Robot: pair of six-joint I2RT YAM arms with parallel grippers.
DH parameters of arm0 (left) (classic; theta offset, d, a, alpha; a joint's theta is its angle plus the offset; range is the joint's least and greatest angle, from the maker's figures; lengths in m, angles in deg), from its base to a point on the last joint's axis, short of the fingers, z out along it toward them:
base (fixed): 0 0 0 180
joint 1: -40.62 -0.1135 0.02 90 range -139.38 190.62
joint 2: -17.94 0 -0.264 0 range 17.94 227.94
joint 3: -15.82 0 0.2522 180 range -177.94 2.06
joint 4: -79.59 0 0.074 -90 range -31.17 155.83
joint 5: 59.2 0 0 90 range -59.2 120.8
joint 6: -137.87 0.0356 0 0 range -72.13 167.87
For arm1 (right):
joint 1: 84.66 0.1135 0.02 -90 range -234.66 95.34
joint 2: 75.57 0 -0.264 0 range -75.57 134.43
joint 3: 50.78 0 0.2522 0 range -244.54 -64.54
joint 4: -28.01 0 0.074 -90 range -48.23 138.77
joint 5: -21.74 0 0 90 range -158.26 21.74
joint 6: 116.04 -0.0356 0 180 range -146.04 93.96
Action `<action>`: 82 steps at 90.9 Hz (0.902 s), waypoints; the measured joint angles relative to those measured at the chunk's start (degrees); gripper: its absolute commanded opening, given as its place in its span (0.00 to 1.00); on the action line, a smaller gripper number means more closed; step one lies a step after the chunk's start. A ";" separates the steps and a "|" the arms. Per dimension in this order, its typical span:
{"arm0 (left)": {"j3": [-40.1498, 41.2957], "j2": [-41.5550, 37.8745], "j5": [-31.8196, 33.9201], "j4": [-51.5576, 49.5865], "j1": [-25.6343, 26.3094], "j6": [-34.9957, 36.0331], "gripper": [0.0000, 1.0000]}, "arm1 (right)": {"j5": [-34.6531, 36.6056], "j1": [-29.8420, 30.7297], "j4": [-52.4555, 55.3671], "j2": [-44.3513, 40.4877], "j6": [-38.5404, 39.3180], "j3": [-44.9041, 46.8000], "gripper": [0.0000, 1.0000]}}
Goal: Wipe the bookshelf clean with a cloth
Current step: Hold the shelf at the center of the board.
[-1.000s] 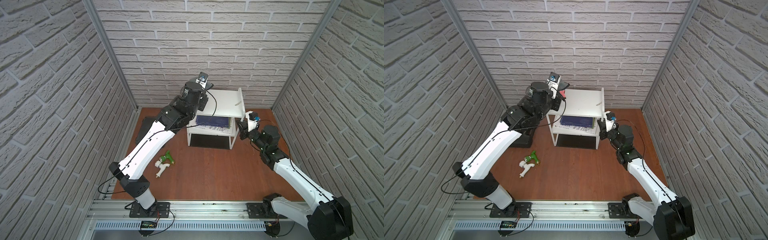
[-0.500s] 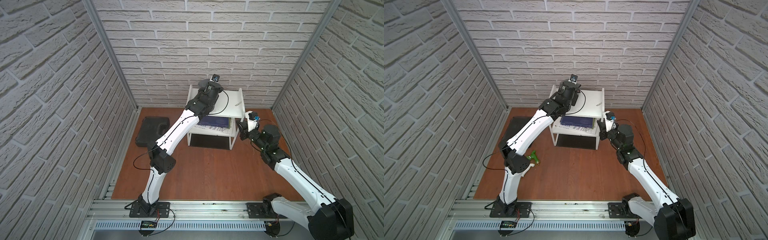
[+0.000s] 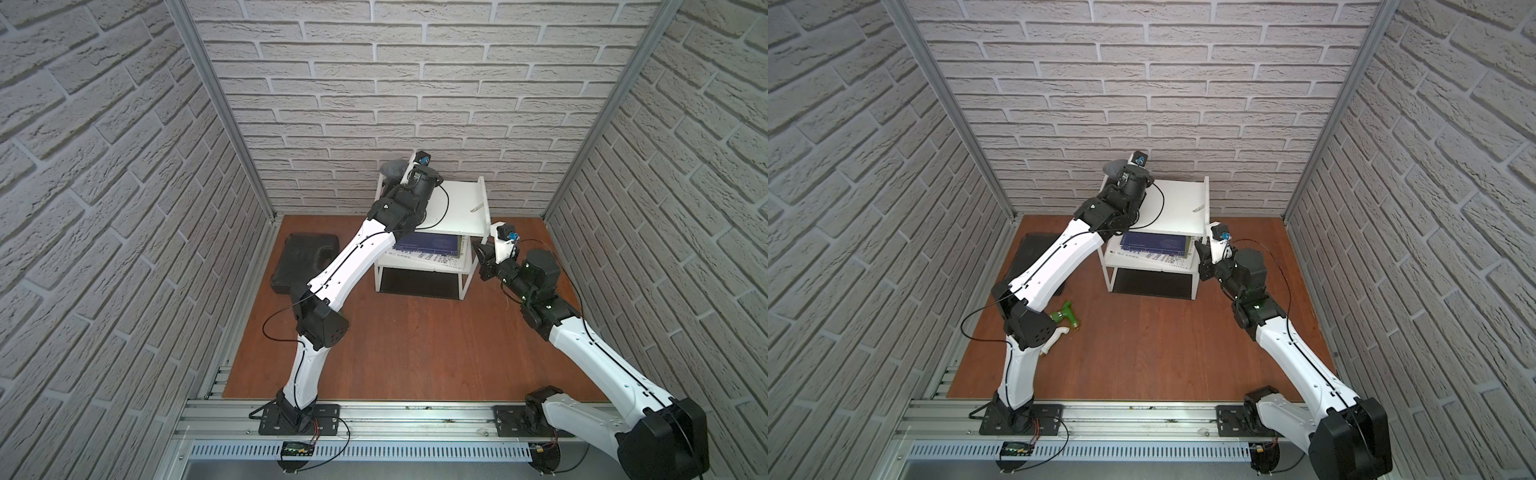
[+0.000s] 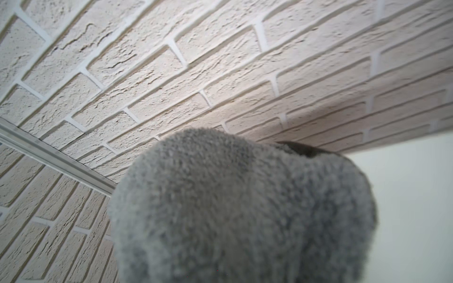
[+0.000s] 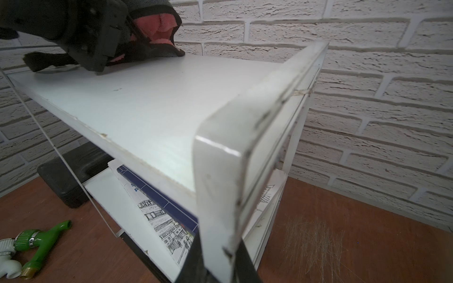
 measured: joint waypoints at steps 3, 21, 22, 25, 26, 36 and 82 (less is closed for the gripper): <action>0.57 -0.63 -0.11 -0.48 0.76 -0.04 0.00 | 0.07 0.00 0.07 -0.04 0.00 0.00 0.03; -5.51 2.73 -1.86 -3.41 -2.89 -1.11 0.00 | 0.24 0.11 0.13 -0.07 -0.13 -0.02 0.03; -6.03 3.08 -1.88 -3.43 -3.28 -1.14 0.00 | 0.24 0.11 0.13 -0.07 -0.15 -0.02 0.03; -7.54 4.13 -2.16 -3.72 -4.48 -1.18 0.00 | 0.22 0.11 0.22 -0.07 -0.17 -0.09 0.03; -7.96 4.35 -2.67 -3.82 -4.70 -1.27 0.00 | 0.13 0.13 0.26 -0.07 -0.17 -0.11 0.03; -8.20 4.48 -4.96 -3.76 -5.03 -1.99 0.00 | 0.07 0.48 1.11 0.11 -0.11 -0.61 0.03; 30.08 -25.40 -12.90 1.53 2.54 -10.62 0.00 | 0.39 0.33 1.31 0.00 -0.17 -0.61 0.03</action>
